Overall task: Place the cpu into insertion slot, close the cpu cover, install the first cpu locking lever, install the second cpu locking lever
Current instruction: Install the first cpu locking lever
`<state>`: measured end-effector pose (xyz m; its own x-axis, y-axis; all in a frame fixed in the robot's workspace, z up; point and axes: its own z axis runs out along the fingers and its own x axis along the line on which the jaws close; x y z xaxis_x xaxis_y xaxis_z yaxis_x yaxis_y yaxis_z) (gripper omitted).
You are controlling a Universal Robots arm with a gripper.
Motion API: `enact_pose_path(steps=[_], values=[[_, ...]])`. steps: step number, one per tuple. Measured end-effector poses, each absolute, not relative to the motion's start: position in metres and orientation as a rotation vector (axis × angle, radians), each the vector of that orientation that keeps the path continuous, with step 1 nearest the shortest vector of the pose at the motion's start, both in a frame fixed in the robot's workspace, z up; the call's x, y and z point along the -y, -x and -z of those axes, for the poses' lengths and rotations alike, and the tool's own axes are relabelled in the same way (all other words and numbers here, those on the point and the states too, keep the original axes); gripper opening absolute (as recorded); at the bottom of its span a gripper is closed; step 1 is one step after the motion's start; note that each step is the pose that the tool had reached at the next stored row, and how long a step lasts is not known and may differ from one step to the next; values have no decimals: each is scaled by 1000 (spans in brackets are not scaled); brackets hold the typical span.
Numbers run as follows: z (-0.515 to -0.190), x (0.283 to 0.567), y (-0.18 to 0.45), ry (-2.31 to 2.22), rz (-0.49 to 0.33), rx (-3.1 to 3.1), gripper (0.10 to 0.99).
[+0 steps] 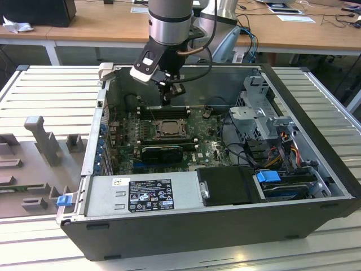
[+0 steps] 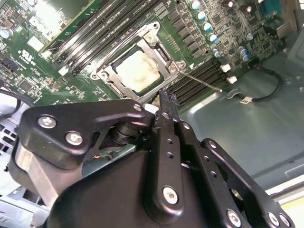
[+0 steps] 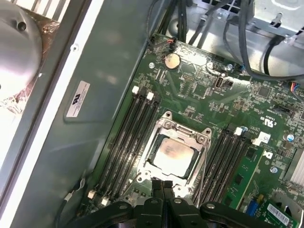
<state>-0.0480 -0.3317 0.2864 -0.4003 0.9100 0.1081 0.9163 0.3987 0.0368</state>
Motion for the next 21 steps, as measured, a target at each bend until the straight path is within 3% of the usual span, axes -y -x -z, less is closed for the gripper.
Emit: enact_pose_path(steps=[21], values=[[-286,332,48,1144,114,2830,106]])
